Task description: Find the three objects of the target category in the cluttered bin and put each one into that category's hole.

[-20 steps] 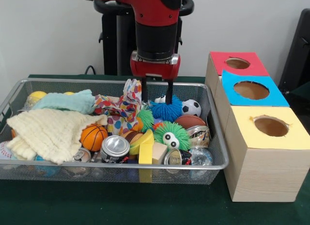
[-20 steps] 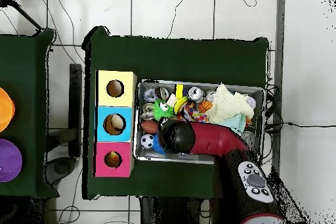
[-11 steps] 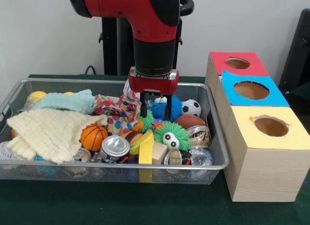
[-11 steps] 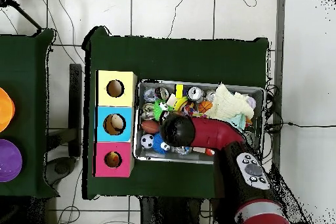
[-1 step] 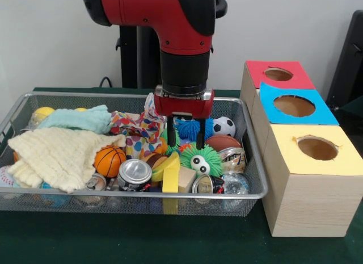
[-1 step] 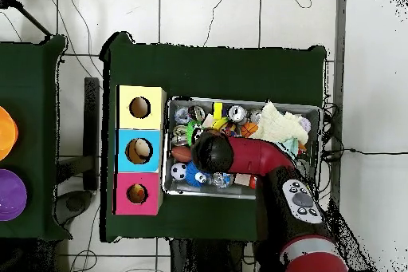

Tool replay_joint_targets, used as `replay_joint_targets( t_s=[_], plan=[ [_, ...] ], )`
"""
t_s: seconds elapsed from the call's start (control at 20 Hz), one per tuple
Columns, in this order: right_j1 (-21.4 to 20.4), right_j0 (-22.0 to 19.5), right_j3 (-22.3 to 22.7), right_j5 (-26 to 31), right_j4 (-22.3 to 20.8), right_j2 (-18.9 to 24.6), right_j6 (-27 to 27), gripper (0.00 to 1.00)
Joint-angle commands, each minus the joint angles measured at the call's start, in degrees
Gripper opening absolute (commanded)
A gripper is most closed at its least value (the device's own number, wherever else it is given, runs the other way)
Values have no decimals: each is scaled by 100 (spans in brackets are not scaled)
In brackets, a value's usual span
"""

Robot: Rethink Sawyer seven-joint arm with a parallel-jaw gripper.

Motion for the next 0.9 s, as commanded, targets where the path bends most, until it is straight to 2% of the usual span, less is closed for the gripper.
replay_joint_targets(
  t_s=[0.05, 0.35, 0.9],
  plan=[
    [324, 84, -494, -360, -10, 330, 492, 100],
    [792, 167, -658, -735, -207, 162, 500, 100],
    [945, 80, -659, -933, -149, 281, 428, 100]
  ],
)
